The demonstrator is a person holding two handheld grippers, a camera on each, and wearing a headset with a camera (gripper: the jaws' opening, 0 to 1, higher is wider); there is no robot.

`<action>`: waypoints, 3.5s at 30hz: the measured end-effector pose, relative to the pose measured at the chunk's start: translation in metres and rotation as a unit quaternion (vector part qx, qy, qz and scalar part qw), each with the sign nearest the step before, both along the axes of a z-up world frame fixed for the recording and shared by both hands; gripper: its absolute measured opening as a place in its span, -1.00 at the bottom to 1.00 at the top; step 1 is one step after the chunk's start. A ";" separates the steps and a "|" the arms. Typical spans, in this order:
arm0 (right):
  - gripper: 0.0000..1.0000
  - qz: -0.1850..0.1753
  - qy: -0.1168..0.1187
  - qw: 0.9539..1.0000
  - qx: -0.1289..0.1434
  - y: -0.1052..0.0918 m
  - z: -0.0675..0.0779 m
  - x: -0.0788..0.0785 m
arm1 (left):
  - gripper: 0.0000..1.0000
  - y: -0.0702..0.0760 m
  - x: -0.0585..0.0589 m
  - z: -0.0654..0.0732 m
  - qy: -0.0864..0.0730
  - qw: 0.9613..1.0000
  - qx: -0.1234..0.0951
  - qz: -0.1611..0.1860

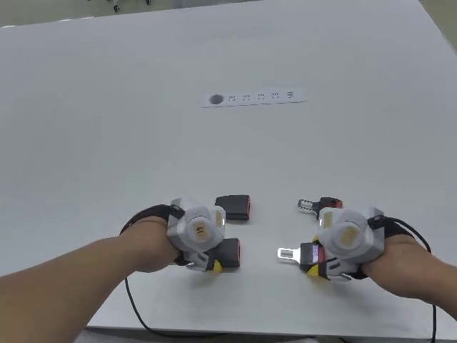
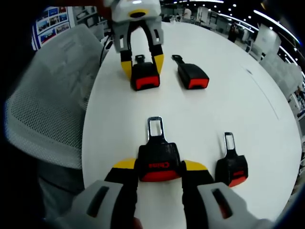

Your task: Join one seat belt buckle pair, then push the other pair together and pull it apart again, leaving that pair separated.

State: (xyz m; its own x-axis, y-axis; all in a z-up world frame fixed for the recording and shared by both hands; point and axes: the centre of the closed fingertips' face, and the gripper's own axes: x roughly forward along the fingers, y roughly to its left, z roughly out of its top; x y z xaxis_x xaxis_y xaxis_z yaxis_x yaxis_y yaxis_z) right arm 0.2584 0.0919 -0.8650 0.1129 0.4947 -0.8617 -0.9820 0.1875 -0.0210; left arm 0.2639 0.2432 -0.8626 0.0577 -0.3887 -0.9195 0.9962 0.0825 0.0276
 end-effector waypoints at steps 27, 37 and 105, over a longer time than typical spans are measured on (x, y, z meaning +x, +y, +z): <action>-0.30 0.010 -0.013 1.000 0.013 0.061 0.000 0.004 | -0.32 0.000 0.000 0.000 0.002 1.000 0.001 -0.006; -0.30 0.018 -0.014 1.000 0.007 0.070 0.001 0.003 | -0.32 0.000 0.000 0.000 0.002 1.000 0.003 -0.005; -0.38 0.039 -0.034 0.999 -0.004 0.104 0.004 0.000 | -0.35 -0.001 -0.001 -0.001 0.013 0.998 -0.012 -0.061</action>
State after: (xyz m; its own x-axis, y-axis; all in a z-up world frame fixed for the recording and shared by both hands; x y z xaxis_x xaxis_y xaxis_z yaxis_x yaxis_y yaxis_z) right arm 0.2589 0.1954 -0.8607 0.1329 0.4971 -0.8575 -0.9899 0.1095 -0.0899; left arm 0.2632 0.2417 -0.8639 -0.0162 -0.4142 -0.9101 0.9992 -0.0397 0.0003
